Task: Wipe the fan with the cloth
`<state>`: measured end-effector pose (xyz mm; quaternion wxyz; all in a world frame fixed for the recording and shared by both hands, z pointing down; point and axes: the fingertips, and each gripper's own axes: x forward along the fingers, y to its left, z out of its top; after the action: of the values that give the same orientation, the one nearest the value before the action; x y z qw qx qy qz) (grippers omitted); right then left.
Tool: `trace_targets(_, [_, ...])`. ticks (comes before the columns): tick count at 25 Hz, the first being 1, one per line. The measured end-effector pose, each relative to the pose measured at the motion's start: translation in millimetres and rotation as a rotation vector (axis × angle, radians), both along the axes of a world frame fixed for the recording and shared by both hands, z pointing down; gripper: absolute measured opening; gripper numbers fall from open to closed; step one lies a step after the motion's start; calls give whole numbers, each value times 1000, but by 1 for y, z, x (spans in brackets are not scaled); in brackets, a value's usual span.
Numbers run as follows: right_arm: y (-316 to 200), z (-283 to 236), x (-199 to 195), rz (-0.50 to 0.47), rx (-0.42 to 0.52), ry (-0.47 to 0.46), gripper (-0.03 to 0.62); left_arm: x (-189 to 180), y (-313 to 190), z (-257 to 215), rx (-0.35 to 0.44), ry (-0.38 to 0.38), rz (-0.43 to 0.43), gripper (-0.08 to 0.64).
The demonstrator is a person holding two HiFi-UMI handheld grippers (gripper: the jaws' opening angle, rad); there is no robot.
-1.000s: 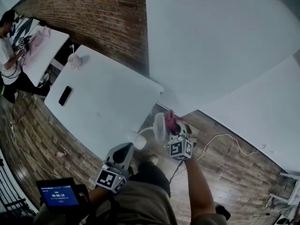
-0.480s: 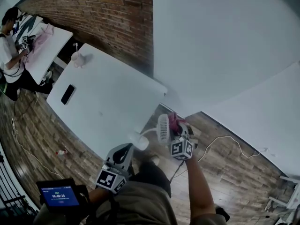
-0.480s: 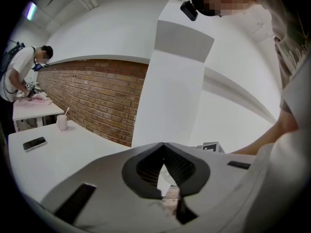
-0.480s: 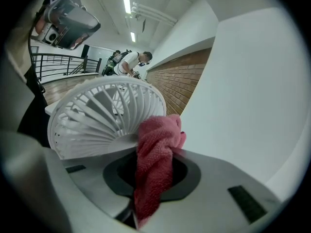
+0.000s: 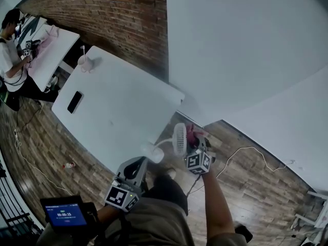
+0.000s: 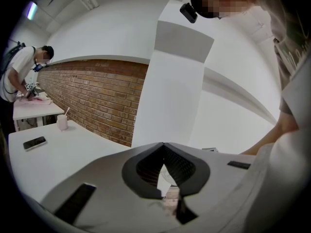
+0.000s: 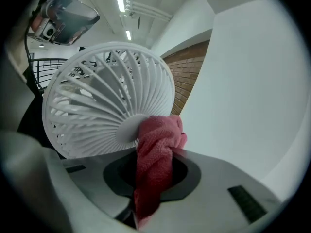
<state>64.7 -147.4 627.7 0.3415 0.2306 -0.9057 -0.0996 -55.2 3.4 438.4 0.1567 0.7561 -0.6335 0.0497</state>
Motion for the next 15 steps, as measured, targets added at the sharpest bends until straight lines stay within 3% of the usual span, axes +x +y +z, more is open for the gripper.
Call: trace_targets(15, [28, 24, 11, 65, -55, 13, 89, -3, 6, 4, -15, 7, -3, 20])
